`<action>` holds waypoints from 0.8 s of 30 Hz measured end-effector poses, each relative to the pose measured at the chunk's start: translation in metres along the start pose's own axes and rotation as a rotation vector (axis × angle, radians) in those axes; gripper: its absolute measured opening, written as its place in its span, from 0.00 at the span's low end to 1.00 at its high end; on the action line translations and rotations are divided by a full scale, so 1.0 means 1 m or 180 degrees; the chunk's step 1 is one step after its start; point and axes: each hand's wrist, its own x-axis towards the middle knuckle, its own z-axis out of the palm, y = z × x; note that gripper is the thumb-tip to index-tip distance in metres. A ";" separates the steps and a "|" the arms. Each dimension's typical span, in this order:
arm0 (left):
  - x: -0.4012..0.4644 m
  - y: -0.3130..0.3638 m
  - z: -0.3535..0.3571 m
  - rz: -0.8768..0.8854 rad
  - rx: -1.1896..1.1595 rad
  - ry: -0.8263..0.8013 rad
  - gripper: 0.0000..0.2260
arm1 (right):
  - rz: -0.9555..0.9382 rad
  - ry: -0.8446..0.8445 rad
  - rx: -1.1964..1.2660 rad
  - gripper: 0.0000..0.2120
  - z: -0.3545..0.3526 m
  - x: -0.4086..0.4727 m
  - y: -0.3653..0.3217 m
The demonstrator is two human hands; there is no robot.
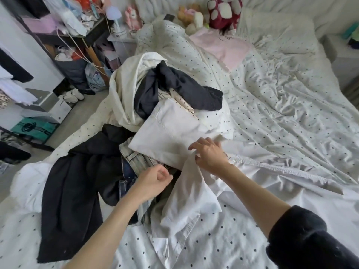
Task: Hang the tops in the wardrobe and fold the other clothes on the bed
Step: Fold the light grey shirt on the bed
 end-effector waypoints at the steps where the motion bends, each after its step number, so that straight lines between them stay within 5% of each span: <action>1: 0.000 -0.003 0.005 0.0034 -0.0013 -0.0068 0.03 | -0.0174 -0.0098 -0.0007 0.20 -0.001 0.002 -0.003; 7: 0.003 -0.025 0.002 0.0080 -0.0865 0.0168 0.03 | -0.1089 -0.0233 -0.0040 0.15 0.005 0.017 -0.017; 11: 0.000 -0.025 -0.010 0.0348 -0.1135 0.0536 0.02 | -0.0302 -0.0111 0.0865 0.08 0.004 0.035 -0.030; 15: -0.004 -0.024 -0.011 0.0327 -0.1296 0.0123 0.20 | 0.0848 -0.0019 0.0999 0.08 0.004 0.053 -0.040; 19: -0.006 -0.028 -0.003 0.0676 -0.0365 0.0506 0.31 | 0.1130 -0.0079 0.0802 0.14 0.003 0.064 -0.044; 22: -0.006 -0.028 0.017 0.1409 0.0824 0.1029 0.32 | 0.0643 -0.0206 0.0460 0.17 -0.007 0.076 -0.058; 24: -0.006 -0.032 0.035 0.1266 0.1331 0.1059 0.30 | 0.0352 -0.0367 0.0510 0.11 -0.009 0.076 -0.062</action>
